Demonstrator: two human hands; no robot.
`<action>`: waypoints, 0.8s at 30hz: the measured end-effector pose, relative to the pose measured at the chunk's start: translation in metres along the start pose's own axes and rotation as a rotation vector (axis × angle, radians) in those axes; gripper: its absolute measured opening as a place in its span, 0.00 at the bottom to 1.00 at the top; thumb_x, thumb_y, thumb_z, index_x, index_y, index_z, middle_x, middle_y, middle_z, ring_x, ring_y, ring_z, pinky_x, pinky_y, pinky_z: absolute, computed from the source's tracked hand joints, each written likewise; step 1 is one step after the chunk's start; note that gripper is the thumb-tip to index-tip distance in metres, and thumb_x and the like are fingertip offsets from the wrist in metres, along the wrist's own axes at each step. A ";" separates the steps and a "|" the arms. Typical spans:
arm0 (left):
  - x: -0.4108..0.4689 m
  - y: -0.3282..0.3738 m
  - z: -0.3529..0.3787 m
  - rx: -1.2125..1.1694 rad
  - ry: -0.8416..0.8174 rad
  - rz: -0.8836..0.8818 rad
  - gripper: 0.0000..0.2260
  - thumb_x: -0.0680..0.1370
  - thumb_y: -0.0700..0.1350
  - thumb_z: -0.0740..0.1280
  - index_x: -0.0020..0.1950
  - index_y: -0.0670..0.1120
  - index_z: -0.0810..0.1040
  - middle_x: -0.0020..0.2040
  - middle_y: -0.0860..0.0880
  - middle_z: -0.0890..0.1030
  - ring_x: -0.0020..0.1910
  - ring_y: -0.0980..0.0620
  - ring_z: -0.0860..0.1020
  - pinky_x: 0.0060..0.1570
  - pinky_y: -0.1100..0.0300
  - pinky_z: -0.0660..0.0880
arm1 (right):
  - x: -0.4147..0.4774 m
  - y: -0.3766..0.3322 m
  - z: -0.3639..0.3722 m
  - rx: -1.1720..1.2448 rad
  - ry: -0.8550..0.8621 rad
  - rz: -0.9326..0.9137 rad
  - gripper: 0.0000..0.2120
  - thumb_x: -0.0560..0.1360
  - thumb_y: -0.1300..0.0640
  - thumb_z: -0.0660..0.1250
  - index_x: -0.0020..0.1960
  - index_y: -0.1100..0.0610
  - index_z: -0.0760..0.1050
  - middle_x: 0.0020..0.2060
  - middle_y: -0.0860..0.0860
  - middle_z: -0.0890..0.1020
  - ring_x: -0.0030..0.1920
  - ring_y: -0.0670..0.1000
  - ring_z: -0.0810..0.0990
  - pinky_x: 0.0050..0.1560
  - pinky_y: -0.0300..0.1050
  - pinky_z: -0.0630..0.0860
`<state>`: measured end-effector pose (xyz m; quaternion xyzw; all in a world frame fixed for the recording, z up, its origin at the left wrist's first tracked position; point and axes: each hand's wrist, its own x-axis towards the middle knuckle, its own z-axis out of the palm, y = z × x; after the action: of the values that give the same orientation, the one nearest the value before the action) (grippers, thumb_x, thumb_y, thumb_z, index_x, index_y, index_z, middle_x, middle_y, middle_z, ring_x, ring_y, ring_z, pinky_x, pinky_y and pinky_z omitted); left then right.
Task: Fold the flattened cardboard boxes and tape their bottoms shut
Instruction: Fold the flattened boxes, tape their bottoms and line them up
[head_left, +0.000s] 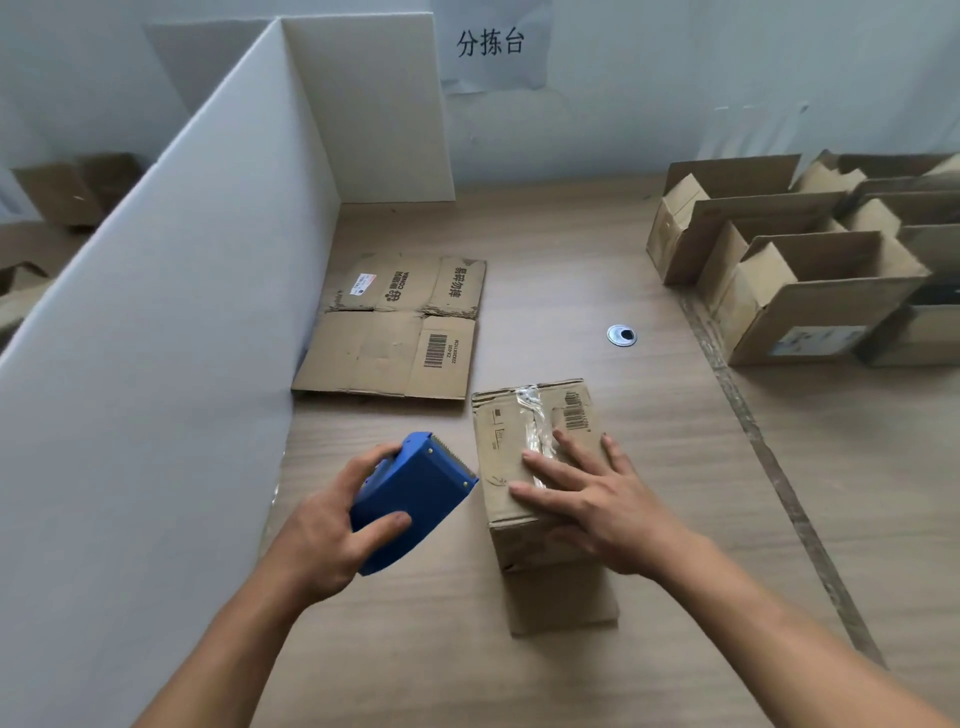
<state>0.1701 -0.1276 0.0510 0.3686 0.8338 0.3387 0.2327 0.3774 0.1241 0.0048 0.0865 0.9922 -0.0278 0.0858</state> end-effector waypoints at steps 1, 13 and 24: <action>0.000 0.002 0.001 0.007 0.001 0.015 0.31 0.74 0.47 0.75 0.65 0.76 0.64 0.50 0.55 0.82 0.45 0.55 0.80 0.47 0.59 0.78 | -0.004 -0.002 0.004 0.016 -0.005 -0.002 0.31 0.72 0.34 0.53 0.75 0.34 0.60 0.75 0.42 0.68 0.75 0.56 0.65 0.64 0.72 0.68; 0.001 0.010 0.006 0.070 0.006 0.087 0.28 0.70 0.59 0.67 0.65 0.79 0.60 0.47 0.54 0.79 0.42 0.51 0.77 0.45 0.52 0.78 | 0.047 0.009 -0.036 0.377 0.240 0.316 0.32 0.76 0.32 0.52 0.77 0.41 0.61 0.79 0.44 0.56 0.80 0.52 0.44 0.77 0.61 0.48; -0.001 -0.009 0.005 0.114 0.027 0.158 0.30 0.72 0.56 0.71 0.66 0.79 0.60 0.53 0.72 0.75 0.47 0.64 0.76 0.47 0.64 0.73 | 0.110 0.057 -0.024 0.770 0.076 0.508 0.05 0.72 0.39 0.72 0.45 0.39 0.81 0.52 0.47 0.84 0.60 0.52 0.78 0.62 0.48 0.73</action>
<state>0.1699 -0.1310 0.0410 0.4411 0.8231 0.3131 0.1728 0.2769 0.2006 0.0069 0.3534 0.8594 -0.3692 0.0153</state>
